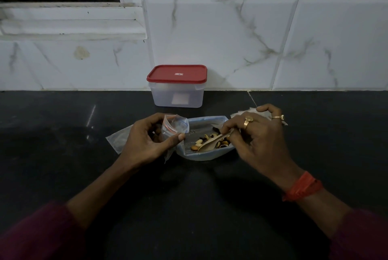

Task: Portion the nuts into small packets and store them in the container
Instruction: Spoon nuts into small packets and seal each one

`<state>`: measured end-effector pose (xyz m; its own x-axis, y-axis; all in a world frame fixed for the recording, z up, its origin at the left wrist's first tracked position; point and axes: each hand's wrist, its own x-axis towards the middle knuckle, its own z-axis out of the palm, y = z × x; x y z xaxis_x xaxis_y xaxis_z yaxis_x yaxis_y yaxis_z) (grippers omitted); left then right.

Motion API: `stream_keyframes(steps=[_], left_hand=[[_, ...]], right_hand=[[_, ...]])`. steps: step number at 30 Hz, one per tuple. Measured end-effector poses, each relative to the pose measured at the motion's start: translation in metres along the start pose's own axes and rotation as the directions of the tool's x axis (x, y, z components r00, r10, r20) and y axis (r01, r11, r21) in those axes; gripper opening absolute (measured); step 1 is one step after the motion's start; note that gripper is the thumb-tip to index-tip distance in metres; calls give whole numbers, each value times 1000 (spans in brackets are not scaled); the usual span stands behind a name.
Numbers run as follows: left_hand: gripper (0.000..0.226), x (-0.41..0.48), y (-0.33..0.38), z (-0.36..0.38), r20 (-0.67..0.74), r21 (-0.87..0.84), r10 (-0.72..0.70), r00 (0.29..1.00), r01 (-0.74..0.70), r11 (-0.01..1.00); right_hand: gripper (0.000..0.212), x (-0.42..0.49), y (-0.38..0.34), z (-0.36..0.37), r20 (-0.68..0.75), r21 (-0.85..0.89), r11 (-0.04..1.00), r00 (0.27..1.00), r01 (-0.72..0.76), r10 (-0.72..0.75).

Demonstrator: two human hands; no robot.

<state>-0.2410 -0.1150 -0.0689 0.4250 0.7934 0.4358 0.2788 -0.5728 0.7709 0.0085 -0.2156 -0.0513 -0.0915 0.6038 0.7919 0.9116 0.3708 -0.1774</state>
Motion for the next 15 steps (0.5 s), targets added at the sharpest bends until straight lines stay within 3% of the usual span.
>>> stream_keyframes(steps=[4, 9, 15], left_hand=[[56, 0, 0, 0, 4, -4, -1, 1000, 1, 1000], [57, 0, 1, 0, -1, -10, -2, 1000, 2, 1000], [56, 0, 0, 0, 4, -15, -3, 1000, 3, 1000]], right_hand=[[18, -1, 0, 1, 28, -97, 995, 1000, 9, -6], [25, -1, 2, -1, -8, -118, 989, 996, -92, 92], [22, -4, 5, 5, 95, -219, 960, 975, -176, 200]])
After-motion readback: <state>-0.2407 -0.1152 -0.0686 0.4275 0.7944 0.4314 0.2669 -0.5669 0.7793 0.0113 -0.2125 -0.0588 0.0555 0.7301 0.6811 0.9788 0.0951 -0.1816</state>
